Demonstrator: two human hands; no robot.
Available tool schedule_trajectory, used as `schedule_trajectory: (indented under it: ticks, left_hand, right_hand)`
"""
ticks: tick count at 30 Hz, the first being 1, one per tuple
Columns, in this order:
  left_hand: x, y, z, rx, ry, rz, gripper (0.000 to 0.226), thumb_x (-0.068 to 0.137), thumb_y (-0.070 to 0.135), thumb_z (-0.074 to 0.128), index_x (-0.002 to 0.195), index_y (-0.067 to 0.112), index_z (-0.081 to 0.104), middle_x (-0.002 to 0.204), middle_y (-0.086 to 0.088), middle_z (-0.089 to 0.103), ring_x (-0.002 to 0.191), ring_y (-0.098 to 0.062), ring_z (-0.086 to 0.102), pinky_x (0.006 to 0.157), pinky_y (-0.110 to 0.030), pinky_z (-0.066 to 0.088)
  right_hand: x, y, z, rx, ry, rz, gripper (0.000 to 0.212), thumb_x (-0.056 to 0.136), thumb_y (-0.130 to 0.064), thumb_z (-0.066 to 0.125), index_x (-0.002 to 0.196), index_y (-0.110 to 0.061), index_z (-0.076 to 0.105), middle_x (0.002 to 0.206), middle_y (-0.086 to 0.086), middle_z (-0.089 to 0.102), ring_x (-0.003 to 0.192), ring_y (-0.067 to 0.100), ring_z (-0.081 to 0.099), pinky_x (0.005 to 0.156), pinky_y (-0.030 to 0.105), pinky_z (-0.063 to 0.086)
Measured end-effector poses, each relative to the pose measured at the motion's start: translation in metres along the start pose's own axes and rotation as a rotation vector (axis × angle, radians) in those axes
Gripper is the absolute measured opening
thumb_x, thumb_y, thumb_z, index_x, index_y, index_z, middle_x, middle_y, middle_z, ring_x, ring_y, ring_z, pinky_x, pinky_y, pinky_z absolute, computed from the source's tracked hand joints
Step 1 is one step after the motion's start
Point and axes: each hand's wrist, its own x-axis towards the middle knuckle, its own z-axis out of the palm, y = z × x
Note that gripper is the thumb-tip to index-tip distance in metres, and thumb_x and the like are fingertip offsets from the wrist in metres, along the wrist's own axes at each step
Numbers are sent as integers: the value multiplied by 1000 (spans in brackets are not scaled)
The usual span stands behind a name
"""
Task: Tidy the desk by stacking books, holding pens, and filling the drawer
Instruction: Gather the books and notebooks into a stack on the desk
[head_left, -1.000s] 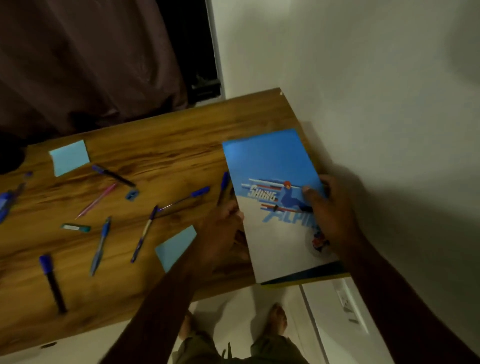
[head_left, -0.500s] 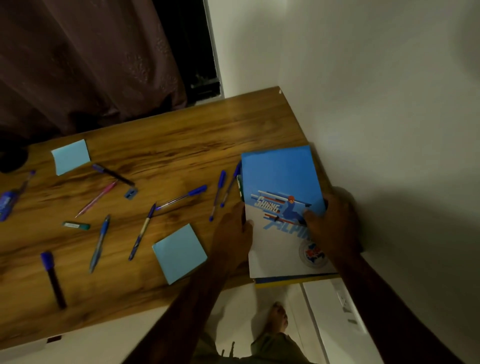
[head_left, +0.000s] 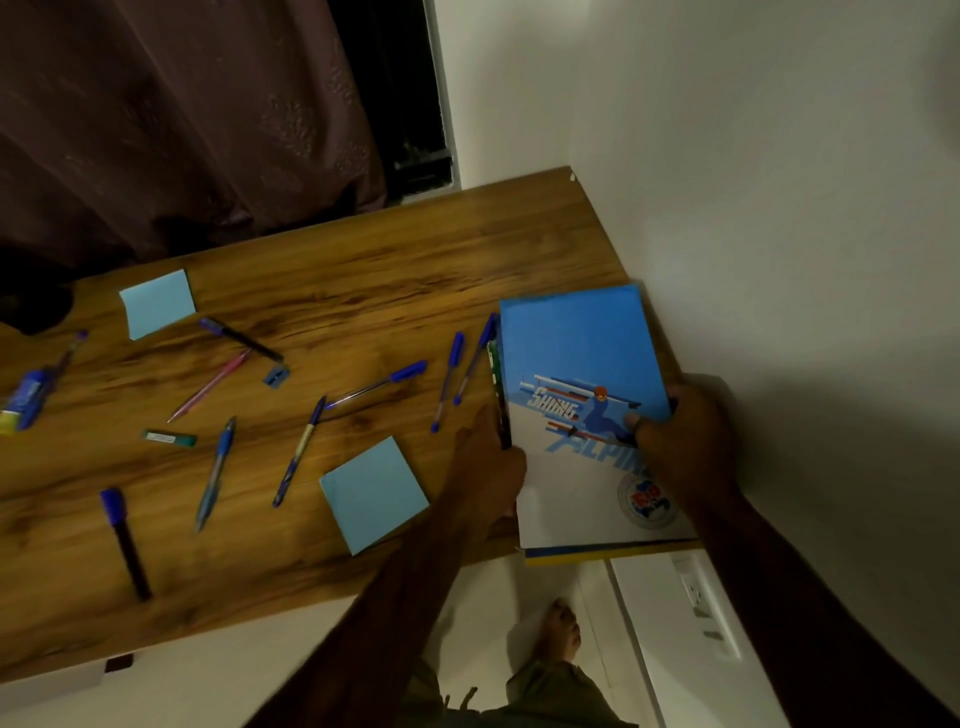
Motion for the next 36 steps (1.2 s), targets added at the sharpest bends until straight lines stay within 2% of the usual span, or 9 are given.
schedule_trajectory:
  ticks: [2, 5, 11, 14, 19, 26, 29, 31, 36]
  left_hand:
    - [0, 3, 4, -82, 57, -97, 24, 96, 9, 47, 113, 25, 47, 115, -6, 64, 98, -24, 66, 69, -42, 62]
    - [1, 11, 6, -184, 50, -181, 22, 98, 15, 49, 120, 18, 51, 112, -10, 64, 97, -25, 65, 54, -30, 53]
    - [1, 12, 2, -176, 50, -117, 22, 95, 8, 54, 117, 13, 59, 107, -9, 68, 92, -23, 66, 69, -34, 57]
    - [1, 10, 1, -164, 66, -92, 21, 93, 8, 58, 114, 9, 60, 102, -10, 69, 89, -27, 69, 71, -41, 61]
    - [0, 11, -5, -241, 55, -105, 8, 94, 7, 57, 94, 7, 65, 100, -19, 72, 91, -31, 71, 80, -43, 60]
    - [-3, 11, -8, -288, 36, -77, 17, 95, 11, 54, 107, 2, 63, 99, -32, 67, 79, -33, 64, 63, -37, 50]
    - [-2, 7, -10, -320, 41, -64, 21, 99, 17, 51, 108, 1, 61, 79, -17, 71, 67, -23, 68, 59, -30, 51]
    - [-4, 6, -10, -359, 16, -34, 21, 101, 18, 50, 105, 2, 63, 70, -7, 72, 58, -17, 70, 52, -26, 52]
    - [-7, 6, -8, -472, -50, 5, 20, 103, 20, 49, 112, 15, 66, 102, -10, 77, 90, -24, 75, 74, -38, 59]
  right_hand:
    - [1, 2, -1, 2, 8, 5, 36, 80, -25, 78, 112, -14, 66, 106, 5, 74, 89, 25, 73, 71, 40, 62]
    - [1, 6, 0, 19, 8, 1, 37, 77, -28, 76, 111, -17, 66, 104, 4, 74, 89, 23, 73, 70, 42, 63]
    - [-2, 5, -6, 54, -30, 40, 31, 80, -17, 77, 109, -10, 69, 104, 8, 75, 88, 25, 74, 67, 36, 61]
    - [-1, 6, -8, 68, -32, 39, 27, 77, -16, 79, 102, -13, 70, 100, 8, 76, 83, 23, 74, 67, 41, 63]
    - [-2, 4, -8, 81, -42, 81, 31, 72, -19, 81, 101, -15, 70, 95, 5, 75, 79, 23, 73, 66, 44, 63]
    - [-1, 4, -13, 141, -91, 124, 27, 71, -20, 81, 94, -17, 68, 92, 4, 75, 75, 22, 73, 65, 45, 63]
    - [-1, 2, -16, 178, -116, 132, 27, 71, -19, 80, 95, -16, 69, 91, 4, 75, 74, 22, 73, 67, 45, 63]
    - [-3, -1, -19, 239, -142, 145, 18, 75, -13, 79, 85, -20, 66, 88, 4, 74, 75, 23, 73, 70, 46, 63]
    - [-6, -9, -23, 314, -155, 132, 29, 78, 0, 73, 73, -25, 59, 81, 2, 70, 78, 27, 72, 75, 49, 62]
